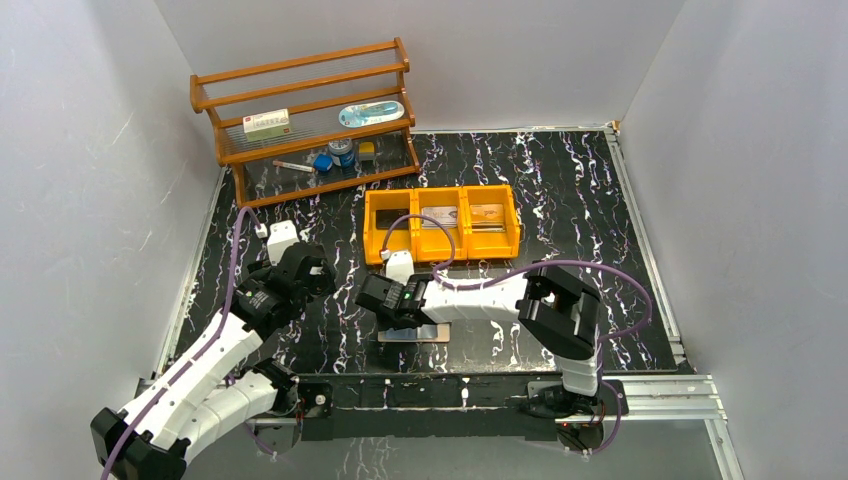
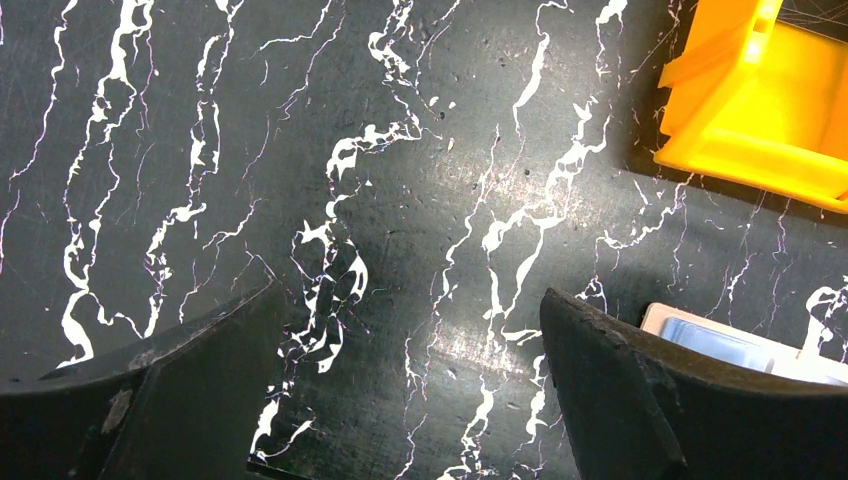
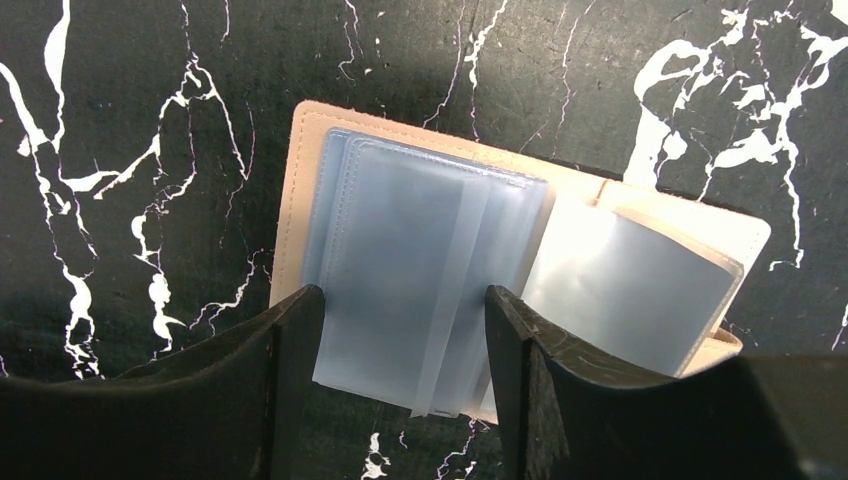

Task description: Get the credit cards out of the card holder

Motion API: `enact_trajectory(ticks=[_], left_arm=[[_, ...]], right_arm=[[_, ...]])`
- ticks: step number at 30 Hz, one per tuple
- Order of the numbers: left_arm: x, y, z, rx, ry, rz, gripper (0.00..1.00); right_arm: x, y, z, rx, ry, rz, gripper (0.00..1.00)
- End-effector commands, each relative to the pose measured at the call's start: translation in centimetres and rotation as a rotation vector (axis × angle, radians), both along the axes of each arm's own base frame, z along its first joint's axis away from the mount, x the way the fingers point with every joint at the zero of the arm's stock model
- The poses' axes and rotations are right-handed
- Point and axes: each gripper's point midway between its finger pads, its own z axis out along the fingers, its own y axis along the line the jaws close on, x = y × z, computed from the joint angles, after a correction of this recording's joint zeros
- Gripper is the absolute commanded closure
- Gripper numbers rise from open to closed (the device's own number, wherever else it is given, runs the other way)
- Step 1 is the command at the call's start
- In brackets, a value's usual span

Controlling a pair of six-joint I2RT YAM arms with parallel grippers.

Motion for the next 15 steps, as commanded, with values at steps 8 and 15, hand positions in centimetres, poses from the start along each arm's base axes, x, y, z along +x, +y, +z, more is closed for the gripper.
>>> enact_trajectory(ticks=[8, 15], left_arm=[[0.31, 0.38, 1.1, 0.009, -0.024, 0.02, 0.02], [0.33, 0.3, 0.99, 0.01, -0.018, 0.017, 0.02]], right_arm=[[0.25, -0.87, -1.13, -0.063, -0.012, -0.033, 0.5], [0.34, -0.12, -0.19, -0.006, -0.022, -0.009, 0.66]])
